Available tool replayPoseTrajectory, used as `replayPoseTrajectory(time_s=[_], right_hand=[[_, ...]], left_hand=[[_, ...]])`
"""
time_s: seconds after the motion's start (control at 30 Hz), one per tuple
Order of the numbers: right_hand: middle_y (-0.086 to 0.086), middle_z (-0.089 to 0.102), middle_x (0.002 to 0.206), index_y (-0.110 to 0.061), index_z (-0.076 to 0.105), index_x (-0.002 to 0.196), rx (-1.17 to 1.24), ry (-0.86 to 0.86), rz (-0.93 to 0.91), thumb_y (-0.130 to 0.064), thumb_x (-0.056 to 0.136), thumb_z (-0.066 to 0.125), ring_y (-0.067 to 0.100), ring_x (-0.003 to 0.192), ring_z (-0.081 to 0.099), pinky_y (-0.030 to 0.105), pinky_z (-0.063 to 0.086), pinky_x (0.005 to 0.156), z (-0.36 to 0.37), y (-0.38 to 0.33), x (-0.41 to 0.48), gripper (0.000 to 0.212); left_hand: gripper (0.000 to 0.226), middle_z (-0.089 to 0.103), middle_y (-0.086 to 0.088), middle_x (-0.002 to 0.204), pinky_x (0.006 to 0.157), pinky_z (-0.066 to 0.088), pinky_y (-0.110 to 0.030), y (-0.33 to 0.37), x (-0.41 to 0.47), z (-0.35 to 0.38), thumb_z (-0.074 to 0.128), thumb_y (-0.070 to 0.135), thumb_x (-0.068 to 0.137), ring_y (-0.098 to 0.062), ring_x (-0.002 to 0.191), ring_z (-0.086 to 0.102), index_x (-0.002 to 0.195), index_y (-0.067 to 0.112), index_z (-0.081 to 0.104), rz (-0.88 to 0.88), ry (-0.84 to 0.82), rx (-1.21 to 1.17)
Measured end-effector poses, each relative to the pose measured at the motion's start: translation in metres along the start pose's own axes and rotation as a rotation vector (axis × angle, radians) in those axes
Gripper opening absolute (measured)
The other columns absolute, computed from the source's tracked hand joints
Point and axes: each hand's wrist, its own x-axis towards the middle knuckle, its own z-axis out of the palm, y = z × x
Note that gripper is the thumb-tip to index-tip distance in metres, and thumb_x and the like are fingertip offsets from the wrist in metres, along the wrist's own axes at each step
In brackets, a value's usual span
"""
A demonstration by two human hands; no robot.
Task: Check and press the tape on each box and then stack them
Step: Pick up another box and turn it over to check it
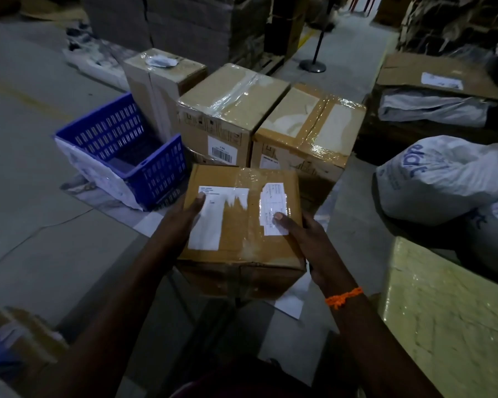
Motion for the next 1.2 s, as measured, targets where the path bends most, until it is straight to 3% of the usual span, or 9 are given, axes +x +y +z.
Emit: replayPoseTrajectory(time_s=[0.3,0.4,0.5,0.6,0.7,0.77,0.87,1.0,1.2], right_hand=[[-0.003,0.065,0.135,-0.03,0.042,0.151,-0.124,-0.245,-0.107,-0.029,0.077,0.087,0.013,0.117,0.068,0.034,0.061,0.085,0.009,0.004,0.009,0.086],[-0.005,0.064,0.134,-0.038,0.043,0.144,-0.105,-0.306,-0.099,-0.019,0.073,0.087,0.009,0.117,0.067,0.027,0.061,0.08,-0.006,0.018,0.005,0.086],[-0.008,0.061,0.14,-0.053,0.045,0.136,-0.205,-0.361,-0.13,-0.031,0.068,0.096,0.01,0.127,0.062,0.035,0.058,0.094,-0.022,0.037,-0.002,0.088],[-0.009,0.058,0.146,-0.044,0.043,0.144,-0.248,-0.406,-0.154,-0.019,0.071,0.093,0.01,0.135,0.056,0.033,0.053,0.103,-0.042,0.065,-0.008,0.091],[-0.003,0.058,0.146,-0.026,0.041,0.152,-0.282,-0.418,-0.133,-0.006,0.074,0.089,0.012,0.135,0.056,0.031,0.053,0.105,-0.069,0.093,-0.01,0.093],[-0.007,0.061,0.141,-0.032,0.046,0.147,-0.316,-0.412,-0.107,-0.002,0.075,0.088,0.014,0.133,0.057,0.031,0.053,0.103,-0.087,0.108,-0.007,0.088],[-0.008,0.066,0.134,-0.037,0.053,0.138,-0.381,-0.443,-0.065,0.003,0.07,0.059,0.014,0.128,0.06,0.024,0.055,0.09,-0.109,0.121,-0.001,0.079],[-0.012,0.072,0.124,-0.032,0.064,0.127,-0.378,-0.436,-0.002,0.02,0.086,0.047,0.005,0.118,0.065,0.017,0.054,0.084,-0.124,0.116,0.003,0.068],[0.001,0.074,0.118,-0.019,0.07,0.126,-0.27,-0.237,-0.006,-0.021,0.106,0.057,0.017,0.109,0.07,0.034,0.061,0.088,-0.099,0.101,0.032,0.024]], left_hand=[[0.054,0.063,0.014,0.128,0.079,0.05,-0.018,-0.044,-0.056,-0.015,0.048,0.06,0.096,0.005,0.108,0.062,0.144,0.035,0.05,0.231,0.405,-0.124],[0.047,0.065,0.011,0.125,0.082,0.055,-0.028,-0.068,-0.069,-0.008,0.049,0.056,0.095,-0.004,0.109,0.066,0.136,0.033,0.051,0.249,0.488,-0.18],[0.04,0.068,0.001,0.118,0.081,0.056,-0.043,-0.096,-0.09,0.007,0.048,0.053,0.1,-0.018,0.106,0.068,0.127,0.024,0.057,0.234,0.564,-0.248],[0.038,0.075,0.006,0.104,0.081,0.057,-0.037,-0.119,-0.113,0.028,0.036,0.041,0.108,-0.014,0.098,0.071,0.107,0.033,0.073,0.18,0.509,-0.435],[0.054,0.074,0.005,0.102,0.08,0.058,-0.028,-0.135,-0.13,0.048,0.051,0.07,0.089,-0.015,0.098,0.068,0.108,0.024,0.071,0.019,0.546,-0.491],[0.069,0.073,0.003,0.106,0.077,0.06,-0.031,-0.144,-0.136,0.065,0.056,0.08,0.08,-0.019,0.102,0.067,0.113,0.02,0.066,-0.079,0.533,-0.505],[0.083,0.059,0.0,0.132,0.098,0.053,-0.05,-0.158,-0.142,0.089,0.06,0.082,0.071,-0.025,0.122,0.058,0.133,0.028,0.05,-0.198,0.452,-0.316],[0.087,0.049,0.003,0.143,0.096,0.051,-0.042,-0.158,-0.139,0.093,0.067,0.068,0.076,-0.021,0.126,0.053,0.146,0.027,0.037,-0.22,0.423,-0.198],[0.077,0.052,-0.004,0.146,0.098,0.051,-0.046,-0.137,-0.102,0.072,0.064,0.057,0.086,-0.025,0.126,0.055,0.15,0.024,0.04,-0.214,0.39,-0.147]])
